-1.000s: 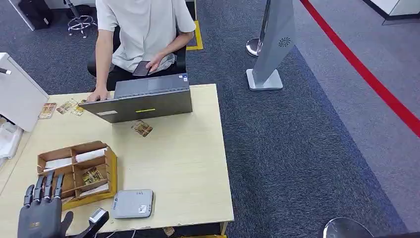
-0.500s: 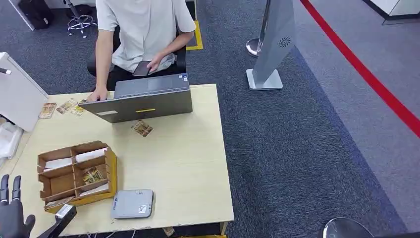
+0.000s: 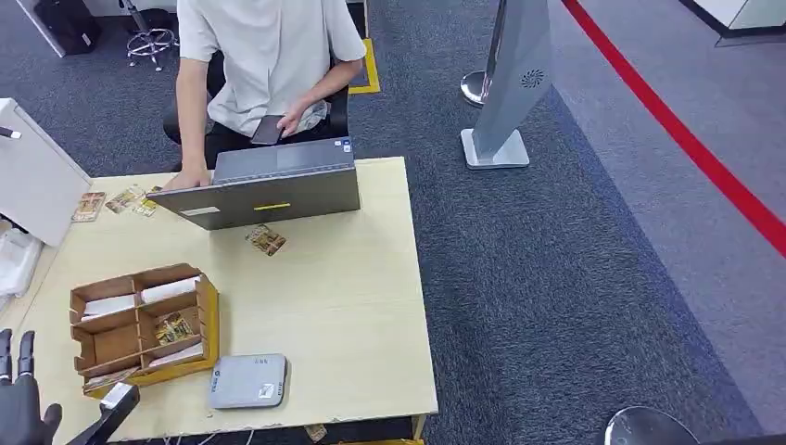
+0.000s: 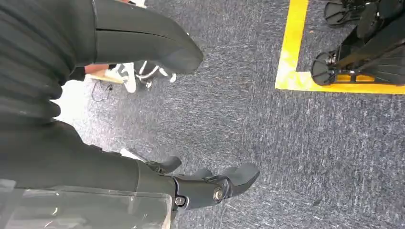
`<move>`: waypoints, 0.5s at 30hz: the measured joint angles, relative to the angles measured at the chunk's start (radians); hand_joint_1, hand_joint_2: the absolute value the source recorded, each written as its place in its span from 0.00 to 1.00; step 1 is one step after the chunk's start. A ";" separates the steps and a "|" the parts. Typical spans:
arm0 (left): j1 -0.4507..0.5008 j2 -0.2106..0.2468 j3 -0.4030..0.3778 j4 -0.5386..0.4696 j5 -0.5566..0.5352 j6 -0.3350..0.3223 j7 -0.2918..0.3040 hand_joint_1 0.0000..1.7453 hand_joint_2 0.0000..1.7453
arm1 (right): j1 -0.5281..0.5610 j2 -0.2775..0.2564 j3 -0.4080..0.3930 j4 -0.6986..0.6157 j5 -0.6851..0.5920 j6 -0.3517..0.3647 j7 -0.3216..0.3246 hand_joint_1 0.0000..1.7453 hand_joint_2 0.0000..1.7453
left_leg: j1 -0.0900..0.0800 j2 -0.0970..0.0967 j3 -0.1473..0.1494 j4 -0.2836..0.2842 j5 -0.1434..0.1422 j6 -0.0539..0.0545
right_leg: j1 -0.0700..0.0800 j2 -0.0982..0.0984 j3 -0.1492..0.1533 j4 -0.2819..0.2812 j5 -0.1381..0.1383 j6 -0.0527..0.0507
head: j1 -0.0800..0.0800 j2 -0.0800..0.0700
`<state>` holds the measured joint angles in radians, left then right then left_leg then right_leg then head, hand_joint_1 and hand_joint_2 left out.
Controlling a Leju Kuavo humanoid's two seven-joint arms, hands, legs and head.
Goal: Pass the card to the sensor for recognition and then transmit it.
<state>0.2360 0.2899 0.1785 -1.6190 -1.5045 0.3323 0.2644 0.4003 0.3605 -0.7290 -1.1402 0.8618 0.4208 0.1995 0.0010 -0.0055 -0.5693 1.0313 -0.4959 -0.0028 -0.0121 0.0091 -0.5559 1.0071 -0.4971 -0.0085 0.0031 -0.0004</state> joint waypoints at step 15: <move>-0.032 -0.021 -0.034 0.004 0.000 -0.009 0.014 0.00 1.00 | -0.013 0.000 -0.015 0.013 0.006 -0.003 -0.012 0.00 1.00 | 0.000 0.000 0.000 0.000 0.000 0.000 | 0.000 0.000 0.000 0.000 0.000 0.000 | 0.000 0.000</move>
<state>0.2037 0.2693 0.1442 -1.6148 -1.5045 0.3231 0.2781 0.3874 0.3605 -0.7439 -1.1276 0.8679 0.4173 0.1873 0.0009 -0.0053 -0.5692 1.0314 -0.4959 -0.0028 -0.0122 0.0094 -0.5561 1.0070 -0.4970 -0.0085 0.0027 -0.0004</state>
